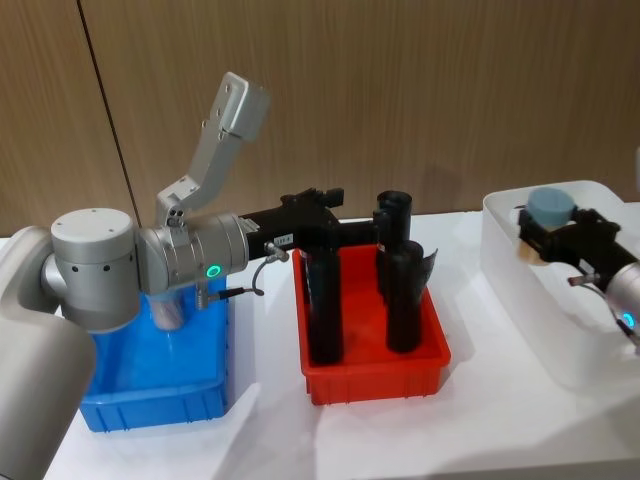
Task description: Pick the cotton swabs from the blue box and place them into the white box.
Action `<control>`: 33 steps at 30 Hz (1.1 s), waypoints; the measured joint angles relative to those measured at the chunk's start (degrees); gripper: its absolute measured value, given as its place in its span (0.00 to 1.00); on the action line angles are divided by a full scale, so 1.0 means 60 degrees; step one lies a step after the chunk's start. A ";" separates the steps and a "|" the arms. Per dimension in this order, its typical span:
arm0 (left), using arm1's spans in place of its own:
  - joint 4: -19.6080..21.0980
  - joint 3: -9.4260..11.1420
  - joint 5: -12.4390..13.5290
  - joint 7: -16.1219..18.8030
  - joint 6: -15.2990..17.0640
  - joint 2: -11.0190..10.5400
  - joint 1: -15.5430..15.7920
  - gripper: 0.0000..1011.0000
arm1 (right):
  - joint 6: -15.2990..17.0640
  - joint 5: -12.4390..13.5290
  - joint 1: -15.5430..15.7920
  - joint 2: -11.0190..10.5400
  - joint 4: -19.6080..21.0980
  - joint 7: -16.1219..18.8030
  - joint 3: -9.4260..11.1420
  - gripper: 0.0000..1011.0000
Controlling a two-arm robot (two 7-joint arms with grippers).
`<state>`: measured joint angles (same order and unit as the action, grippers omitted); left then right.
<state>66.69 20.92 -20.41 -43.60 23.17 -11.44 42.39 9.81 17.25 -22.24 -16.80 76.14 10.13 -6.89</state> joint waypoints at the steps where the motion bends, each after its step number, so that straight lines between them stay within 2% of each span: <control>1: 0.0000 0.0000 0.0000 0.0000 0.0000 0.0000 0.0000 0.99 | -0.0048 -0.0053 -0.0027 -0.0029 -0.0068 -0.0051 0.0039 0.67; 15: 0.0000 0.0000 0.0000 0.0000 0.0000 0.0000 0.0000 0.99 | -0.0413 -0.0498 -0.0394 -0.0254 -0.1033 -0.0355 0.0342 0.67; 33: 0.0000 0.0000 0.0000 0.0000 -0.0001 -0.0001 0.0000 0.99 | -0.0585 -0.0655 -0.0937 -0.0339 -0.2525 -0.0316 0.0527 0.67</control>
<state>66.69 20.92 -20.41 -43.59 23.16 -11.45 42.39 6.30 13.32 -27.85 -18.84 60.99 8.24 -3.72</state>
